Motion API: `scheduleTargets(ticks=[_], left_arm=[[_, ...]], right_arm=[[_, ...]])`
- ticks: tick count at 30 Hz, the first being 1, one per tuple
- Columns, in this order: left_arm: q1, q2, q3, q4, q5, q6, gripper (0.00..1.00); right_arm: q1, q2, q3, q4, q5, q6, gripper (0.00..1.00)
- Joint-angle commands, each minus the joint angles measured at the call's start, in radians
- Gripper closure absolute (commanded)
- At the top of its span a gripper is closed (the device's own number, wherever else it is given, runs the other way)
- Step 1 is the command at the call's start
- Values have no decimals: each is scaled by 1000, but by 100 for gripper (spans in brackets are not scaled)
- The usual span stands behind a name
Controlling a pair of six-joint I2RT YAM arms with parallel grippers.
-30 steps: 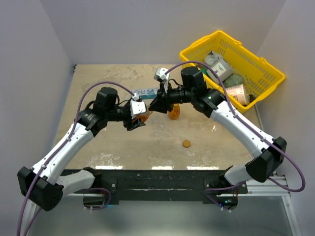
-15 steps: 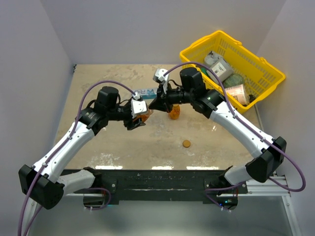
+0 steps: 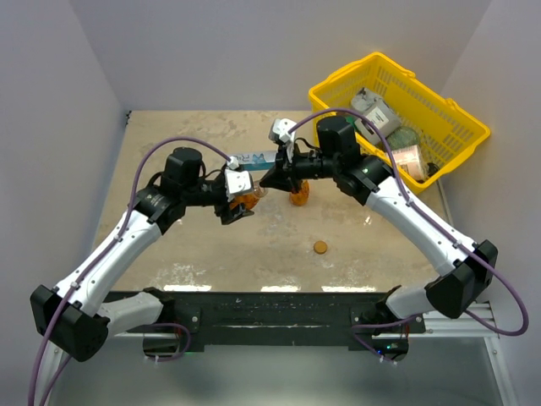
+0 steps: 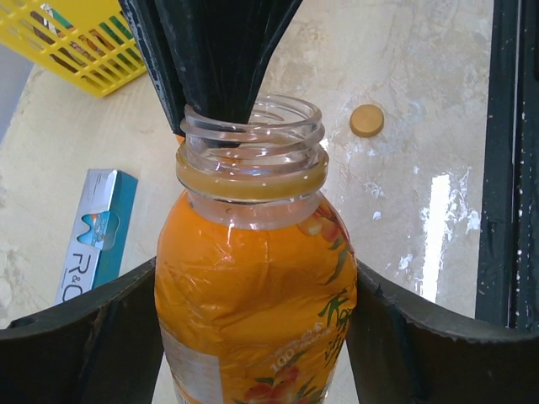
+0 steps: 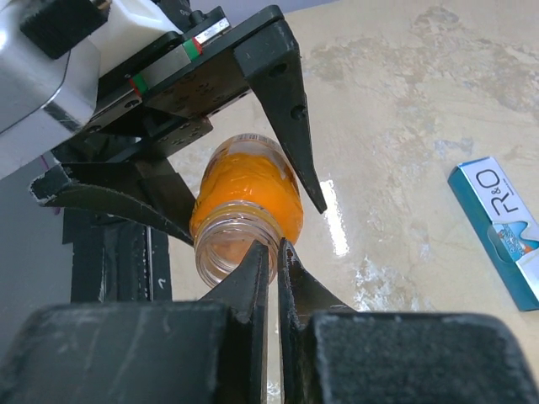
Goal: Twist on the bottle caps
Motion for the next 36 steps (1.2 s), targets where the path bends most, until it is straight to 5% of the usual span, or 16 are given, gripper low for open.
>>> scheduleTargets(ticks=[1, 13, 19, 20, 23, 24, 27, 29, 36], left_arm=[[6, 1, 37, 131, 41, -22, 23], [6, 72, 63, 24, 115, 45, 30], [6, 95, 95, -65, 184, 119, 71], [6, 95, 95, -65, 184, 117, 84], [6, 94, 85, -67, 162, 117, 100], [6, 92, 81, -77, 150, 119, 100], [8, 78, 54, -110, 95, 142, 100], [8, 64, 23, -124, 63, 168, 100], [8, 48, -20, -147, 15, 233, 100]], right_arm=[[14, -39, -14, -68, -111, -6, 100], [5, -56, -3, -39, -138, 20, 100], [1, -57, -15, -33, -129, 19, 100], [3, -57, -25, -33, -120, 19, 100], [-9, -71, -26, -60, -39, 14, 77], [-18, -86, -11, -88, -21, -18, 42], [-95, -159, 29, -166, 26, -109, 24], [-132, -193, 18, -235, 38, -182, 19], [-117, -241, -253, -571, 116, -727, 30]])
